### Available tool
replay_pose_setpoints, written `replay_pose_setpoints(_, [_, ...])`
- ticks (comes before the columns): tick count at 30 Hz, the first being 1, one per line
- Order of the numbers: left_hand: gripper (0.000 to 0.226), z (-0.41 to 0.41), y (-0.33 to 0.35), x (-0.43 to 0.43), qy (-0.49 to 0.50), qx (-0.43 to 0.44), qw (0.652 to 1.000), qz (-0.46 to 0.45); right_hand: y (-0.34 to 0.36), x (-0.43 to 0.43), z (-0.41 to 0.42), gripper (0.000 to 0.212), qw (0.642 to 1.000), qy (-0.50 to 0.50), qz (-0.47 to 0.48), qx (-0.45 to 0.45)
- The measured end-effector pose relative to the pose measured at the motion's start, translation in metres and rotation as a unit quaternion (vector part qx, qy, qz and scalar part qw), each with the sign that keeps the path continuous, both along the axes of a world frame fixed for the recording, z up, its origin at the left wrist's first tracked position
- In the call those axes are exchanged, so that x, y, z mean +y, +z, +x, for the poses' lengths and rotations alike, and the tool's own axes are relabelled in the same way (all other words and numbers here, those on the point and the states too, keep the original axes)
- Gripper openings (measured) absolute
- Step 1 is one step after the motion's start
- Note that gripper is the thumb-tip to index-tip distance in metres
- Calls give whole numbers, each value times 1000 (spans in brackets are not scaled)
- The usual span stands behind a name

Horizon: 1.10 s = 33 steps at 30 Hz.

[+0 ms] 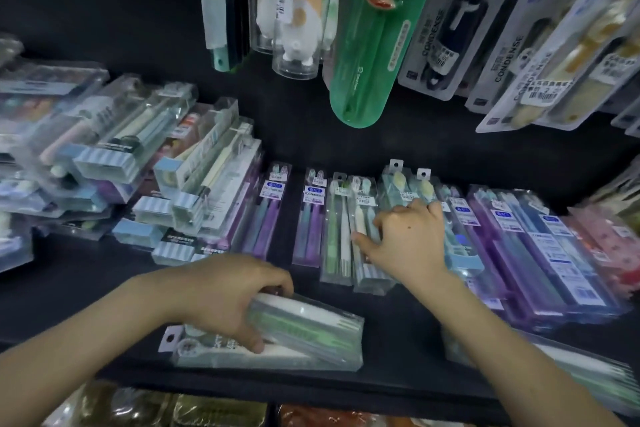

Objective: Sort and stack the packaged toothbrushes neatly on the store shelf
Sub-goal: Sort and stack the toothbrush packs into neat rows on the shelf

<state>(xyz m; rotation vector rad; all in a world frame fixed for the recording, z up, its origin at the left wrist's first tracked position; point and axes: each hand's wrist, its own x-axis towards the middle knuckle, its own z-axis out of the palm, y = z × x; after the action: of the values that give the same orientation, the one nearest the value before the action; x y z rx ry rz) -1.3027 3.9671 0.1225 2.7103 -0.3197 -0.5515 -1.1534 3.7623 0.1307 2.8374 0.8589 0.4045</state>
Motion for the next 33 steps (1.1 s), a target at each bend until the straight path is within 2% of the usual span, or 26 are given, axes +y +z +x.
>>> replay_pose_setpoints(8, [67,3,5,1,11,1,1000,-10,10,8,-4,61,998,6,-63,29])
replay_pose_setpoints(11, [68,-1,6,5,47,-11,998,-27,10,14,-11,44,999,-17,10,49])
replay_pose_setpoints(13, [65,-5,4,8,90,-14,993,-72,9,13,-15,35,996,-35,71,37])
replay_pose_setpoints(19, [59,-9,-7,-1,129,-35,987,-93,19,-14,-33,39,949,-31,308,60])
replay_pose_setpoints(22, [60,-7,-11,-6,140,-63,986,-58,24,-35,-40,37,939,-13,333,86])
replay_pose_setpoints(27, [61,-5,-8,-13,91,-114,988,47,24,-62,-53,35,927,26,357,115])
replay_pose_setpoints(31, [65,-7,-10,-18,76,-97,990,64,22,-79,-62,35,923,63,359,122])
replay_pose_setpoints(33, [75,-11,-8,-20,81,-91,991,51,23,-85,-65,35,920,71,358,141])
